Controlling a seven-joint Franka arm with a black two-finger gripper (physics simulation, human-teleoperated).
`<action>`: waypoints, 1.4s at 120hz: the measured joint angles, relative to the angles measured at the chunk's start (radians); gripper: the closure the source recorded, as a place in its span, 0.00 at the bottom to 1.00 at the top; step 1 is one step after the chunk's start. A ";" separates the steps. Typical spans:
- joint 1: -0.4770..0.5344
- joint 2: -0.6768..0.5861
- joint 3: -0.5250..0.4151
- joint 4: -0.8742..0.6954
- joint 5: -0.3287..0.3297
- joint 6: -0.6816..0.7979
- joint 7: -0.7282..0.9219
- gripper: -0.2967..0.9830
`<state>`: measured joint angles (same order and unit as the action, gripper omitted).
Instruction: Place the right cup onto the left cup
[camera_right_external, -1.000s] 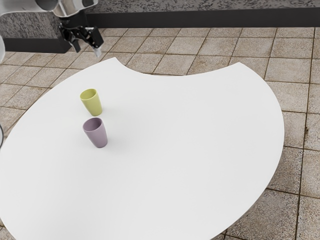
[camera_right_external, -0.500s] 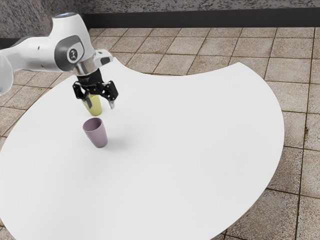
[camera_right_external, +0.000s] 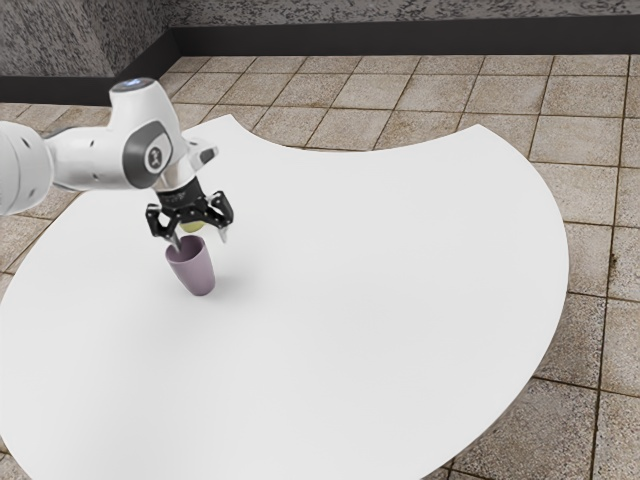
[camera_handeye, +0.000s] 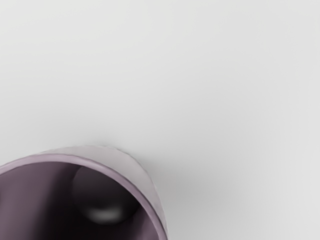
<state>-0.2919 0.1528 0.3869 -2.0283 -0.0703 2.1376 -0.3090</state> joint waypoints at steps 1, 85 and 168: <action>0.000 0.001 0.000 -0.001 -0.001 0.001 -0.002 0.24; 0.005 0.033 0.003 -0.037 -0.044 0.056 -0.111 0.80; 0.006 0.019 0.004 -0.050 -0.028 0.040 -0.159 0.84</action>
<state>-0.2858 0.1719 0.3912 -2.0781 -0.0985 2.1780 -0.4677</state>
